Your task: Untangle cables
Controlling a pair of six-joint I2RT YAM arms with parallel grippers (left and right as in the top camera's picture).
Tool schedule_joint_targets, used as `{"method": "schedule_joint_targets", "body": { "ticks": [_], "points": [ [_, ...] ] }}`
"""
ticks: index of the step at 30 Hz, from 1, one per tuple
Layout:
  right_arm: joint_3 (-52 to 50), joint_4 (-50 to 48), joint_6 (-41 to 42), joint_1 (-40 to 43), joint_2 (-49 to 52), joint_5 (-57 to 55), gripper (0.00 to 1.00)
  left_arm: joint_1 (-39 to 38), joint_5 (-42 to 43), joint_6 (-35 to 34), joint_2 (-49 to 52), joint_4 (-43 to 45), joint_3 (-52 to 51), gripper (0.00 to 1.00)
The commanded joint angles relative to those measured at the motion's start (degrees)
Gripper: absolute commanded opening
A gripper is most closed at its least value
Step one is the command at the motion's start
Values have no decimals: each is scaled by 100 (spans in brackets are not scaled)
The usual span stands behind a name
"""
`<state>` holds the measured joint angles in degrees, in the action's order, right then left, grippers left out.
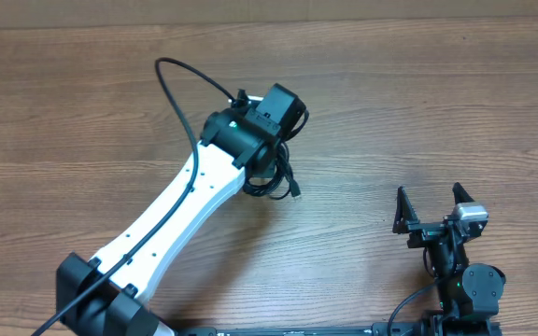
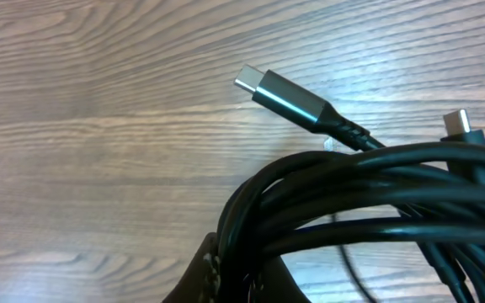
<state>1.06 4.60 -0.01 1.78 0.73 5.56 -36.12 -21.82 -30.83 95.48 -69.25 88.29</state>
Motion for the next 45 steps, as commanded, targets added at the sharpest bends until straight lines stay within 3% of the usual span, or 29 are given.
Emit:
{"method": "schedule_joint_targets", "body": {
  "ticks": [1,7,17,20,24,27,33,35,39,45],
  "points": [
    [-57,-20,15,17,-57,-37,100,15,-179,-216,-90,-129,116,4],
    [-57,-20,15,17,-57,-37,100,15,-155,-31,-90,-306,105,4],
    [-57,-20,15,17,-57,-37,100,15,649,1950,-87,-177,105,4],
    [-57,-20,15,17,-57,-37,100,15,1104,2931,-87,-22,101,4],
    [-57,-20,15,17,-57,-37,100,15,1117,3722,-87,111,101,4],
    [-57,-20,15,17,-57,-39,100,15,1128,3807,-87,173,101,4],
    [-57,-24,68,17,-57,155,100,15,1539,3344,-9,378,63,4],
    [-57,-46,632,17,-57,372,100,13,1735,3348,44,494,-20,4],
    [-57,-90,2590,17,-57,839,100,20,1641,3569,149,669,-273,4],
    [-57,-138,4214,17,-57,1261,100,20,1019,4505,433,1110,-826,17]
  ]
}}
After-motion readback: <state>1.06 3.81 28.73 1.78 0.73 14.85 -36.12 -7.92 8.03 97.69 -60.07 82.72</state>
